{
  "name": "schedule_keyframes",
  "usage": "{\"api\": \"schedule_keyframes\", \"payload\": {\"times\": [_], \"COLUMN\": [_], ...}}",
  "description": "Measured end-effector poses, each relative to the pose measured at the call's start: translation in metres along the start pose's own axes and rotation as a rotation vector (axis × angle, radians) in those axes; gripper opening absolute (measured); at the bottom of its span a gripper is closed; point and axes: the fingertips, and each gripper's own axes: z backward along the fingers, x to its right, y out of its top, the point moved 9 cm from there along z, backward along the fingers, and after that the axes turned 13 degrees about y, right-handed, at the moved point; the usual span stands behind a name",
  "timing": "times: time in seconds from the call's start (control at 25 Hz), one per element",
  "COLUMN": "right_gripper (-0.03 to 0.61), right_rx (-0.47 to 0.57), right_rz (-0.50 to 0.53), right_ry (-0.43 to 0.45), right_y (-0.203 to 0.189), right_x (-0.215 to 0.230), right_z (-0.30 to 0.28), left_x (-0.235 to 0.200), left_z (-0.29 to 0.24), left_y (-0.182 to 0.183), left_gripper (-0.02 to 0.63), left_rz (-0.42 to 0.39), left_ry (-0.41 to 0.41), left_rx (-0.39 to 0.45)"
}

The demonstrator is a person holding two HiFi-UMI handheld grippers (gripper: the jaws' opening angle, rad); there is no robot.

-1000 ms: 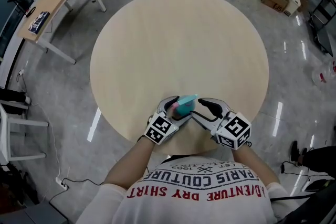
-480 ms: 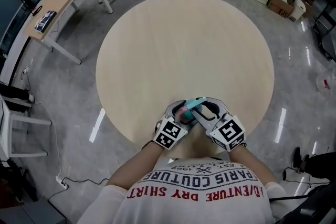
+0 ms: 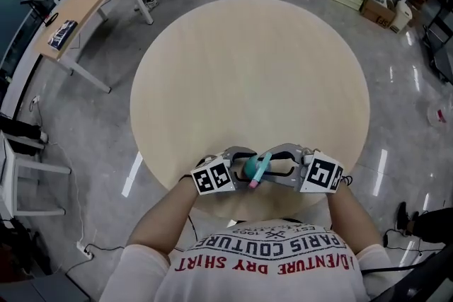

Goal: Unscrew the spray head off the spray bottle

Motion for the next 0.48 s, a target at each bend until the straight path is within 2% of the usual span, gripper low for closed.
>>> {"api": "schedule_keyframes", "payload": {"times": [0.08, 0.16, 0.24, 0.36, 0.48], "right_gripper": [0.137, 0.156, 0.192, 0.198, 0.195], "right_rx": [0.006, 0.024, 0.051, 0.128, 0.180], "right_rz": [-0.008, -0.036, -0.079, -0.159, -0.193], "right_ry": [-0.023, -0.095, -0.194, -0.384, -0.477], "right_y": [-0.001, -0.005, -0.011, -0.018, -0.018], "right_x": [0.000, -0.004, -0.011, -0.019, -0.015], "right_z": [-0.001, 0.001, 0.005, 0.010, 0.006], "left_x": [-0.002, 0.000, 0.002, 0.007, 0.018], "left_z": [-0.001, -0.001, 0.000, 0.000, -0.001], "left_y": [-0.001, -0.002, -0.003, -0.004, -0.002], "left_gripper": [0.353, 0.353, 0.354, 0.354, 0.354], "left_rz": [-0.014, 0.027, 0.126, 0.300, 0.379], "left_ry": [-0.004, 0.039, 0.161, 0.407, 0.557], "left_rx": [-0.023, -0.015, 0.002, 0.021, 0.026]}}
